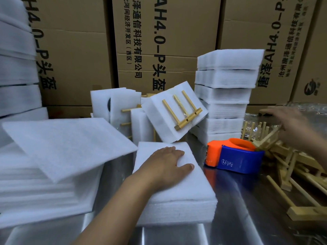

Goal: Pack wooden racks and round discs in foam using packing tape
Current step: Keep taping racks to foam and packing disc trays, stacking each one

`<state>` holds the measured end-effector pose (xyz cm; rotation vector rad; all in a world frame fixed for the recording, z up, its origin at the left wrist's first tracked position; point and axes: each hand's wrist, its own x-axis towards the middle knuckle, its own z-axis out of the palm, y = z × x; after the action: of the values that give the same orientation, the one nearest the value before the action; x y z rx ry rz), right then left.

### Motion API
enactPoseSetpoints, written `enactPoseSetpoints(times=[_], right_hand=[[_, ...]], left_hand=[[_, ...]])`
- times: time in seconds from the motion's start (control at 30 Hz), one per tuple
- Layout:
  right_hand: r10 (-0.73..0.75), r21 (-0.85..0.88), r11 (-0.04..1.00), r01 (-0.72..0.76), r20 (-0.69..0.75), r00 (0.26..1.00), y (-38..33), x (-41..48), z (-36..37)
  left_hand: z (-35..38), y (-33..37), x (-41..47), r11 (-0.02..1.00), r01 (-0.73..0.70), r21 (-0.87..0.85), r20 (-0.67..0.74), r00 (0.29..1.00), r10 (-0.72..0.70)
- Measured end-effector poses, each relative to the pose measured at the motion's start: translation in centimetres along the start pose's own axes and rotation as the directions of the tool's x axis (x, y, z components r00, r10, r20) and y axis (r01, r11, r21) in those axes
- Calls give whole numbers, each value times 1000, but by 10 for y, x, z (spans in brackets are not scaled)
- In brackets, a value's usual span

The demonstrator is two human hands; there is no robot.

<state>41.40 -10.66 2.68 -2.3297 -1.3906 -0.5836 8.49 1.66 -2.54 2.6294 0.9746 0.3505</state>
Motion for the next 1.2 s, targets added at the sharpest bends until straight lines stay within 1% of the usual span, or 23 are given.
enactPoseSetpoints(times=[0.03, 0.07, 0.1, 0.17, 0.2, 0.23, 0.3, 0.4, 0.47, 0.53, 0.63, 0.73, 0.77, 0.83, 0.87, 0.93, 0.97, 1.0, 1.03, 1.07, 1.1, 1.17, 1.2], right_hand=[[-113, -204, 973, 105, -29, 993, 0, -4, 0], [-218, -358, 913, 196, -23, 976, 0, -8, 2], [-299, -434, 861, 266, -9, 954, 0, -12, 5], [-391, -498, 789, 359, 43, 919, 3, -20, 13], [-379, -489, 785, 380, 107, 919, 8, -23, 17], [-326, -437, 821, 368, 171, 930, 15, -23, 18], [-203, -275, 929, 248, 181, 962, 24, -22, 15], [-146, -135, 980, 143, -10, 989, 36, -14, 15], [-93, -44, 995, 87, -170, 981, 37, -8, 12], [-18, 30, 999, 27, -256, 967, 34, -5, 5], [20, 28, 1000, -12, -314, 949, 29, 1, -3], [-22, -35, 999, 15, -234, 972, 21, 6, -7], [-21, -7, 1000, 19, -211, 977, 18, 7, -7], [78, 166, 985, -40, -228, 971, 11, 8, -9], [120, 180, 981, -77, -239, 964, 9, 10, -8], [109, 18, 994, -107, -220, 970, 5, 15, -3], [87, -3, 996, -90, -231, 969, 5, 17, 0], [90, 89, 994, -71, -234, 968, 3, 18, 1], [130, 285, 956, -66, -211, 969, -2, 17, -2], [167, 510, 858, -64, -157, 973, -8, 15, -5], [193, 673, 738, -57, -129, 973, -11, 16, -6], [288, 821, 570, -30, -166, 943, -19, 17, -12], [338, 843, 538, -4, -212, 917, -23, 17, -15]], left_hand=[[0, 0, 0, 1000, -1, 0, 1, 1000, 1], [0, 0, -1, 1000, -2, 2, 0, 1000, 2], [0, 0, -1, 1000, -4, 6, -1, 1000, 4], [0, 0, -1, 1000, -9, 11, -3, 1000, 9], [1, -1, 0, 1000, -9, 10, -4, 1000, 9], [1, -1, 0, 1000, -8, 8, -4, 1000, 8], [1, -1, 1, 1000, -5, 5, -4, 1000, 5], [2, -1, 1, 1000, -3, 6, -2, 1000, 3], [1, -1, 1, 1000, 0, 2, -2, 1000, 0], [1, 0, 1, 1000, 2, 0, -2, 1000, -2], [0, -1, 0, 1000, 8, 1, 0, 1000, -8], [0, 0, -1, 1000, 12, -2, 2, 1000, -12], [-1, 0, -1, 1000, 13, -2, 4, 1000, -13], [-1, 1, -1, 1000, 13, -2, 8, 1000, -13], [-1, 1, -1, 1000, 14, -3, 7, 1000, -14], [-2, 1, -2, 1000, 17, -6, 7, 1000, -17], [-2, 1, -2, 1000, 17, -6, 7, 1000, -17], [-2, 2, -2, 1000, 16, -8, 6, 1000, -16], [-2, 2, -2, 1000, 14, -8, 4, 1000, -14], [-1, 2, -2, 1000, 11, -9, 2, 1000, -11], [-2, 2, -2, 1000, 7, -12, 0, 1000, -7], [-2, 1, -3, 1000, 0, -11, -3, 1000, 0], [-2, 1, -2, 1000, -1, -7, -5, 1000, 1]])
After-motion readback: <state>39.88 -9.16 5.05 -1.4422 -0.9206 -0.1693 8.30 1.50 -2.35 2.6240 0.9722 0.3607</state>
